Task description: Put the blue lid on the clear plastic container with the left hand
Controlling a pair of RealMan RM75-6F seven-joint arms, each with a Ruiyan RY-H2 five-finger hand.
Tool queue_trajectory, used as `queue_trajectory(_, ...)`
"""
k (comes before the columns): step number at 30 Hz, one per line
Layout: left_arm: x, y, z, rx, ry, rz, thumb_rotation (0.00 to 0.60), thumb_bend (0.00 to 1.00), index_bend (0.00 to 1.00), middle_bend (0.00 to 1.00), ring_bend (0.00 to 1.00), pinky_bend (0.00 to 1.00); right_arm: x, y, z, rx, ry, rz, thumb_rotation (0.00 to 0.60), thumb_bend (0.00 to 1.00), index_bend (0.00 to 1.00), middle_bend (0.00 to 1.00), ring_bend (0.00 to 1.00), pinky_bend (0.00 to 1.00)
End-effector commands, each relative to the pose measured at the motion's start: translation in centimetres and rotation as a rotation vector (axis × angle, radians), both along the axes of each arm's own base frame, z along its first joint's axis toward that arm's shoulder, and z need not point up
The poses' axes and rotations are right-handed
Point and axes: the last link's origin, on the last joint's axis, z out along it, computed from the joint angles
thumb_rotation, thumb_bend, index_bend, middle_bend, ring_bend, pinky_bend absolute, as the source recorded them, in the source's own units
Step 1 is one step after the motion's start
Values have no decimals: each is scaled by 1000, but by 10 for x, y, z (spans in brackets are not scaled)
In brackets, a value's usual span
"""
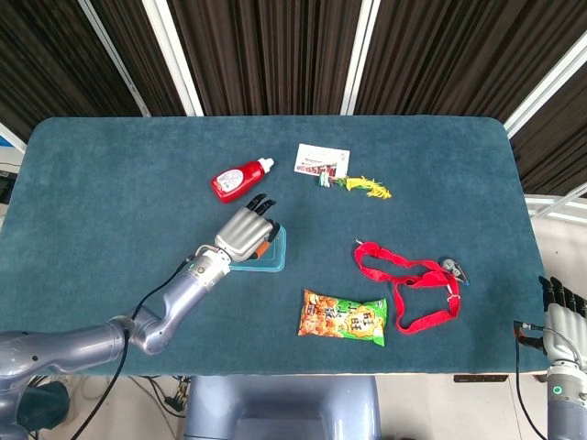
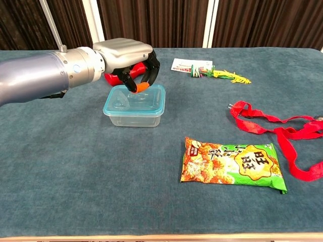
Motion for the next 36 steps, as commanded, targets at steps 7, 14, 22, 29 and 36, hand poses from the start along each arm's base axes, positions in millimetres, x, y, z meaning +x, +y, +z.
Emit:
queue_trajectory(7, -6, 8, -6, 18, 4, 42, 600, 469, 619, 603, 142, 72, 0, 0, 1, -2, 1, -2, 600, 269, 35, 1, 0, 0)
queue_trajectory(14, -10, 9, -14, -10, -4, 78, 600, 469, 621, 600, 142, 72, -1, 0, 0, 0, 4, -4, 600, 269, 36, 1, 0, 0)
queue_trajectory(22, -5, 13, -17, -45, -57, 132, 600, 469, 623, 610, 142, 72, -1, 0, 1, -4, 6, -5, 600, 269, 36, 1, 0, 0)
queue_trajectory(29, -4, 16, -20, -57, -63, 163, 600, 468, 627, 612, 142, 72, -2, 0, 1, -2, 7, -8, 600, 268, 35, 1, 0, 0)
queue_trajectory(36, -1, 16, -22, -57, -54, 156, 600, 469, 628, 612, 142, 72, -2, 0, 2, -4, 6, -7, 600, 268, 36, 1, 0, 0)
